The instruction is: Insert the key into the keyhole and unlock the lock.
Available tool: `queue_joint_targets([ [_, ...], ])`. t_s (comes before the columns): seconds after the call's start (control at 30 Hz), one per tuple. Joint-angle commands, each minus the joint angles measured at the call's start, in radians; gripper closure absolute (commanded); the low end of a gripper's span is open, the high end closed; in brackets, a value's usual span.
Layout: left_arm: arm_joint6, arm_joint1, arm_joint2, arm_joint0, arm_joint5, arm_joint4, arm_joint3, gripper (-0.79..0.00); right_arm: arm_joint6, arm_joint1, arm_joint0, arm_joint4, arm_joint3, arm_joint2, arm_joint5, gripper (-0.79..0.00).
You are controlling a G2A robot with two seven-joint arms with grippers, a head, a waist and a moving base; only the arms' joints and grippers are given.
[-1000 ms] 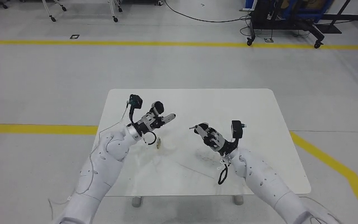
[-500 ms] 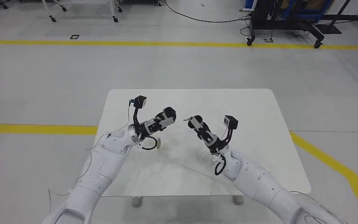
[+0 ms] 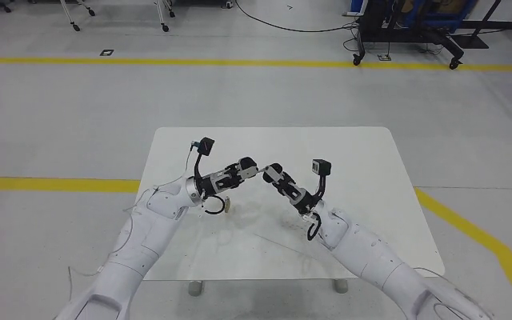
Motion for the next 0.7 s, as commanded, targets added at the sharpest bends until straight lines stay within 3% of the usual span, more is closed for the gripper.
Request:
queue_joint_targets([
  [0.0, -0.004, -0.001, 0.009, -0.002, 0.002, 0.007, 0.0, -0.299, 0.008, -0.003, -0.004, -0.006, -0.001, 0.011, 0.0, 0.0],
  [0.27, 0.003, -0.001, 0.023, -0.012, 0.003, 0.016, 0.011, -0.154, 0.02, -0.013, -0.02, -0.059, 0.003, 0.052, 0.0, 0.0],
  [0.33, 0.006, -0.001, 0.024, -0.013, 0.002, 0.016, 0.013, 0.0, 0.025, -0.016, -0.021, -0.066, 0.004, 0.057, 0.0, 0.0],
  [0.67, 0.005, 0.0, 0.037, -0.02, 0.011, 0.016, 0.022, 0.0, 0.041, -0.032, -0.027, -0.069, 0.012, 0.08, 0.0, 0.0],
])
